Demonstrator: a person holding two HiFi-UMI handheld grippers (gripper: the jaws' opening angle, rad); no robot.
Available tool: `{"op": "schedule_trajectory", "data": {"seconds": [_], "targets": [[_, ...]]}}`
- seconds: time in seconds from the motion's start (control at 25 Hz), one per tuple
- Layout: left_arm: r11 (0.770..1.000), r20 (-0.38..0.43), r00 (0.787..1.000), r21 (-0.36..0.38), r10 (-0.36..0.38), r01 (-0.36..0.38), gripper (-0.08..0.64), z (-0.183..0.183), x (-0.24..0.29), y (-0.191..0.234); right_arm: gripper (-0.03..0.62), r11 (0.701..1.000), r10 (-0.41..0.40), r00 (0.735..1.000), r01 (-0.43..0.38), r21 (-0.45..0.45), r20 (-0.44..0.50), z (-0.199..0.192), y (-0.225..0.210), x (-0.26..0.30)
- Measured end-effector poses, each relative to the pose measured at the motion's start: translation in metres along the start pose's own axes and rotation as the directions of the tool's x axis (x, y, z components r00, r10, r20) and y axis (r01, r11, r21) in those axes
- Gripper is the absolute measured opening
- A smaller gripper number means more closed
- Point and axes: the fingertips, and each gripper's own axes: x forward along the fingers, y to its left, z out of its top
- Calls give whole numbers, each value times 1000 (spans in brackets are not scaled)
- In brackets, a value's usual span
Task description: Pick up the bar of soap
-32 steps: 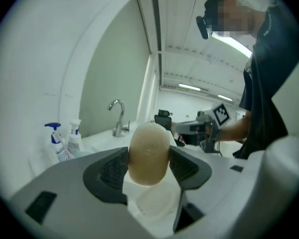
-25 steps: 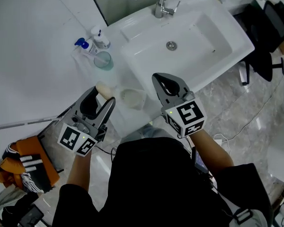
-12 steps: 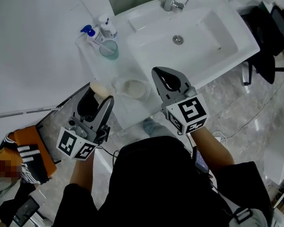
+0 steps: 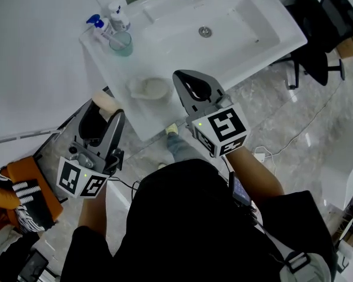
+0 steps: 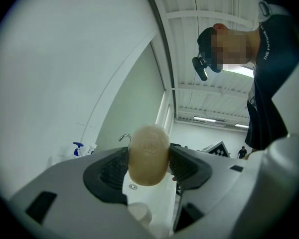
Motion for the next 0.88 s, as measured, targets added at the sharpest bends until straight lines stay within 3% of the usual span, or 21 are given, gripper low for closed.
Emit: {"op": "schedule_trajectory", "data": {"seconds": [0.36,0.88], "targets": [[1000,4,1000,23,-15,15,268,-3,-49,-31,5,1000,-17,1000,17,-22,7,-8,46,-38],[998,41,999,59,12,-14,268,-6,-156,-82,5,996,-10,999,14,-85,48,-12,147,-101]]}}
